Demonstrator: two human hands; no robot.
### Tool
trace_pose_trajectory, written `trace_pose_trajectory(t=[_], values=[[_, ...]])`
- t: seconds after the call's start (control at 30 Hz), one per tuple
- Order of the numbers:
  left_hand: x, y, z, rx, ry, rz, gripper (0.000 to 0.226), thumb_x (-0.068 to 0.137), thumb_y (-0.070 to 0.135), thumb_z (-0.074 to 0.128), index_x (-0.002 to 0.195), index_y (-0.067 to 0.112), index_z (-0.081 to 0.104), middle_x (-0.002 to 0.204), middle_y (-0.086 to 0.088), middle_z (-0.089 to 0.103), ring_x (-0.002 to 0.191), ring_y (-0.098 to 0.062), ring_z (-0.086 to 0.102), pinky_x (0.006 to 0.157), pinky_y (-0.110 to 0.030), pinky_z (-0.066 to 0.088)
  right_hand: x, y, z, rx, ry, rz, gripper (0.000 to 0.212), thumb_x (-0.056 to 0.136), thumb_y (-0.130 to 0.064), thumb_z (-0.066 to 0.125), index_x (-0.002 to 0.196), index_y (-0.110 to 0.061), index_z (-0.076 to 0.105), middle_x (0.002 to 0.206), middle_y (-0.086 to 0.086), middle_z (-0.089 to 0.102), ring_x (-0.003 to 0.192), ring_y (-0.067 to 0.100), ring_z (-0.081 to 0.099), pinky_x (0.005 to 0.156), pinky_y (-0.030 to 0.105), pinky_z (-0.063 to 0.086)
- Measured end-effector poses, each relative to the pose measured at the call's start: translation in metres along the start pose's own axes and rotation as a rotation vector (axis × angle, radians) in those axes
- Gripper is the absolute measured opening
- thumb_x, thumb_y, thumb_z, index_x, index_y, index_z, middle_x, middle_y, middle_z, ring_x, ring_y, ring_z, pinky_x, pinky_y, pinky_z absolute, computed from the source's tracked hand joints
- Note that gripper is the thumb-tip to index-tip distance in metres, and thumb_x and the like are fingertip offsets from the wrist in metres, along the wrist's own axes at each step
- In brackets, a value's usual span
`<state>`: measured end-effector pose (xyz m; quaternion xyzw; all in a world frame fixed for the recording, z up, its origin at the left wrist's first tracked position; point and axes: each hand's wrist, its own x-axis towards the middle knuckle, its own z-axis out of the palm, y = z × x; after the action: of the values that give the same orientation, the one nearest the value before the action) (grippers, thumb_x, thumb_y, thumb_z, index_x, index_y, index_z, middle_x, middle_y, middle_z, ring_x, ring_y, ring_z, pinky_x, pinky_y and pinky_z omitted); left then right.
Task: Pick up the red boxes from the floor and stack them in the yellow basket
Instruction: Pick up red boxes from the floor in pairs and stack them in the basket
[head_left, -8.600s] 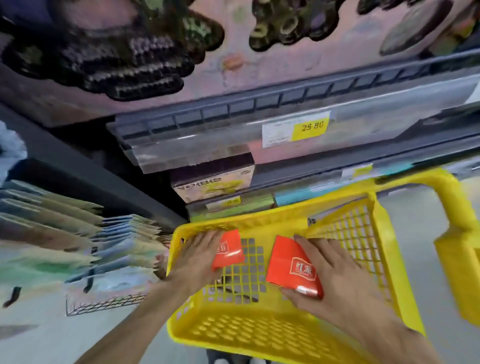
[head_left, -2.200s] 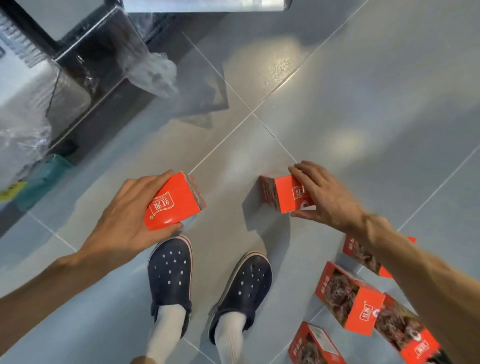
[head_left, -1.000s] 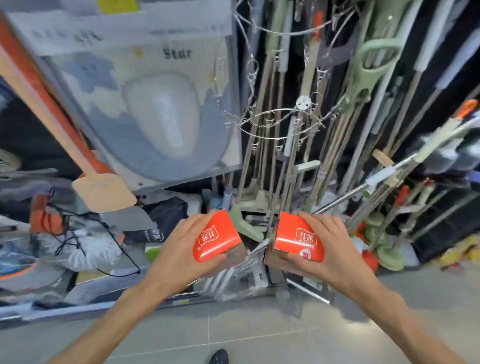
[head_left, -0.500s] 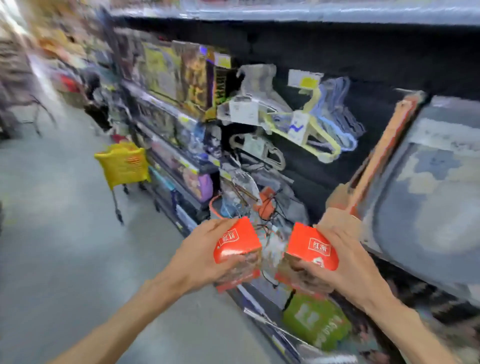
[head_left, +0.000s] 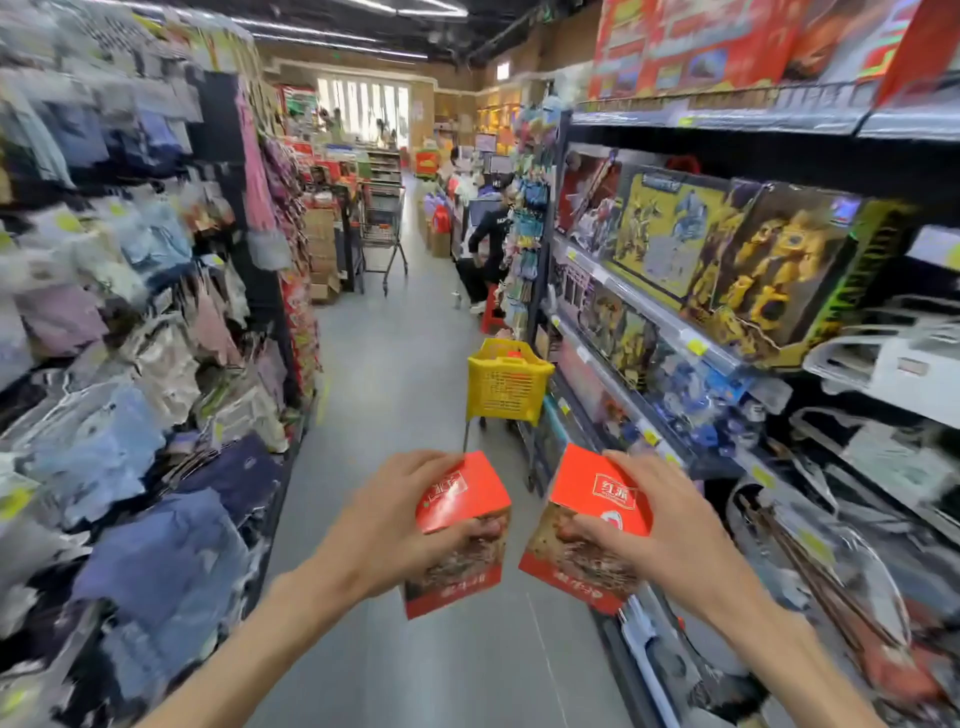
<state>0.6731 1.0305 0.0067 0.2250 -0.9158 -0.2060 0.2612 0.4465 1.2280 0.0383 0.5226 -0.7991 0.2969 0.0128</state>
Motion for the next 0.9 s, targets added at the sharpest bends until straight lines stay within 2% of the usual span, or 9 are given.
trace_pose_trajectory(t=[0.13,0.33,0.43,0.53,0.67,0.9], values=[[0.06,-0.079,-0.019,0.043,0.036,-0.066,0.079,0.076,0.084,0.05,0.141,0.038,0.048,0.136,0.02,0.051,0.123,0.0,0.046,0.102,-0.026,0.04,0.112,-0.009,0.058,0.027,-0.047,-0.107,0.078,0.067,-0.08,0.065,0.13,-0.041,0.045,0.114,-0.027,0.048,0.107,-0.001,0.044,0.083,0.022,0.038],[0.174,-0.185,-0.038,0.083,0.06,-0.142,0.076,0.079,0.077,0.055,0.141,0.034,0.048,0.134,0.019,0.052,0.12,0.0,0.048,0.1,-0.023,0.04,0.289,-0.01,0.13,0.077,-0.093,-0.197,0.086,0.068,-0.08,0.063,0.137,-0.033,0.046,0.124,-0.017,0.05,0.113,0.005,0.045,0.095,0.033,0.044],[0.235,-0.235,-0.05,0.069,0.087,-0.196,0.069,0.081,0.071,0.06,0.139,0.036,0.05,0.13,0.02,0.054,0.116,0.0,0.051,0.098,-0.028,0.044,0.379,-0.015,0.157,0.067,-0.088,-0.233,0.086,0.069,-0.079,0.063,0.138,-0.032,0.046,0.127,-0.013,0.05,0.117,0.007,0.043,0.094,0.029,0.039],[0.295,-0.289,-0.057,0.09,0.114,-0.219,0.069,0.081,0.071,0.059,0.138,0.034,0.051,0.129,0.018,0.055,0.117,-0.002,0.05,0.098,-0.027,0.043,0.462,-0.016,0.182,0.043,-0.107,-0.243,0.084,0.07,-0.079,0.063,0.136,-0.03,0.046,0.12,-0.014,0.051,0.114,0.009,0.044,0.09,0.029,0.039],[0.38,-0.365,-0.061,0.104,0.121,-0.235,0.068,0.08,0.071,0.059,0.138,0.036,0.05,0.13,0.02,0.054,0.116,0.002,0.048,0.095,-0.02,0.039,0.569,-0.004,0.229,0.032,-0.126,-0.236,0.091,0.067,-0.089,0.051,0.137,-0.032,0.044,0.116,-0.017,0.048,0.111,0.007,0.043,0.09,0.032,0.044],[0.561,-0.518,-0.047,0.095,0.115,-0.155,0.07,0.078,0.077,0.056,0.137,0.039,0.05,0.13,0.025,0.051,0.117,0.002,0.048,0.097,-0.026,0.042,0.756,0.026,0.309,0.012,-0.113,-0.153,0.089,0.067,-0.087,0.055,0.138,-0.036,0.041,0.122,-0.02,0.044,0.113,0.002,0.04,0.091,0.026,0.038]])
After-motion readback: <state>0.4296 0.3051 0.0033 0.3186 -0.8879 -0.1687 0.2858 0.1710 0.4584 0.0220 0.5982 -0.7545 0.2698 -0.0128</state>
